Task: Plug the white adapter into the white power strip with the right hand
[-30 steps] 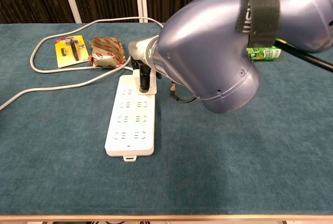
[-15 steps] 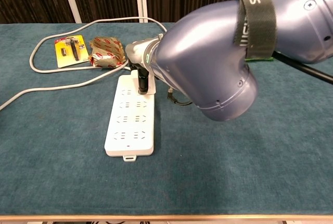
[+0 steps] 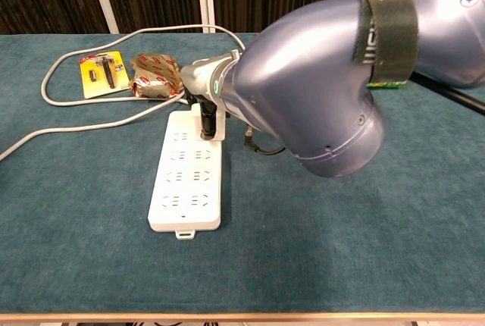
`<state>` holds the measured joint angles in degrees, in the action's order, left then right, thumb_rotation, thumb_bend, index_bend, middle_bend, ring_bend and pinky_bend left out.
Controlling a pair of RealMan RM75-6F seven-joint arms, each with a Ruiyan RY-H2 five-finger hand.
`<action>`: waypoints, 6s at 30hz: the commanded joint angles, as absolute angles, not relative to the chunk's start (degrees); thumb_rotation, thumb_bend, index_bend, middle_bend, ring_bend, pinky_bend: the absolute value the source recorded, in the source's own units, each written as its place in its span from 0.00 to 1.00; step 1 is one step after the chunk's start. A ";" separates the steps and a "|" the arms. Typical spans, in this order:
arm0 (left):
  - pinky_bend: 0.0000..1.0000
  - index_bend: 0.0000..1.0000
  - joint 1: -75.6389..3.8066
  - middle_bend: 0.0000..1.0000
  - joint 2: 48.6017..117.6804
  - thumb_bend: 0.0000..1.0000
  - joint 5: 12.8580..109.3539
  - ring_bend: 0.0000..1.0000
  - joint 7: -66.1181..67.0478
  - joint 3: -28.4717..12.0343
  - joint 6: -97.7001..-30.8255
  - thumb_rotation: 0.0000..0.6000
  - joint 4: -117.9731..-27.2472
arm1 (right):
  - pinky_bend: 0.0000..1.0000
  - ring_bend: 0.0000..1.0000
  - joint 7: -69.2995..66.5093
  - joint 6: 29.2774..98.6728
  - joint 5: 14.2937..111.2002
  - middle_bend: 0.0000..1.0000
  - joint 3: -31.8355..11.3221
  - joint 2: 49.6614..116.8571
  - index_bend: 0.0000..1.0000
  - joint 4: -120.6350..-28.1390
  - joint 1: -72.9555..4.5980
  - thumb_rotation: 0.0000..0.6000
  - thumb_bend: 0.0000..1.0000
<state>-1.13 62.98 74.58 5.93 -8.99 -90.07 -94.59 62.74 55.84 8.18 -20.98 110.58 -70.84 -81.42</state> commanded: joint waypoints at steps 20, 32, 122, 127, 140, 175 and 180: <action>0.00 0.20 -1.16 0.00 63.07 0.10 74.46 0.00 6.23 -9.00 -90.06 1.00 -94.57 | 0.08 0.15 70.26 58.50 0.29 0.13 -21.63 107.38 0.09 -76.01 -83.25 1.00 0.16; 0.00 0.20 -1.09 0.00 62.90 0.10 74.64 0.00 5.84 -8.91 -90.05 1.00 -94.69 | 0.07 0.15 66.50 62.33 2.61 0.13 -23.64 99.58 0.09 -87.10 -80.55 1.00 0.16; 0.00 0.20 -0.72 0.00 62.53 0.10 74.74 0.00 5.03 -8.99 -90.40 1.00 -94.86 | 0.85 0.88 51.77 65.22 9.63 0.86 -15.68 92.36 0.22 -103.42 -76.31 1.00 0.82; 0.00 0.20 -0.67 0.00 62.52 0.10 74.69 0.00 5.06 -9.03 -90.50 1.00 -94.93 | 0.85 0.88 51.59 64.99 9.86 0.86 -15.72 92.73 0.22 -103.13 -76.39 1.00 0.82; 0.00 0.20 -0.69 0.00 62.57 0.10 74.64 0.00 5.20 -9.07 -90.52 1.00 -94.87 | 0.85 0.87 51.67 64.65 9.26 0.86 -15.65 93.70 0.20 -101.60 -76.60 1.00 0.82; 0.00 0.20 -0.60 0.00 62.60 0.10 74.71 0.00 5.28 -9.12 -90.77 1.00 -94.85 | 0.85 0.88 52.76 63.21 8.61 0.87 -14.20 95.71 0.33 -99.50 -76.98 1.00 0.82; 0.00 0.20 -0.59 0.00 62.59 0.10 74.73 0.00 5.22 -9.12 -90.77 1.00 -94.84 | 0.85 0.89 52.84 63.37 8.75 0.87 -13.98 96.10 0.38 -99.40 -76.90 1.00 0.82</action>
<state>-0.59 62.59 74.73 5.22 -9.12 -90.77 -94.84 52.81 63.37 8.77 -14.01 96.07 -99.42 -76.90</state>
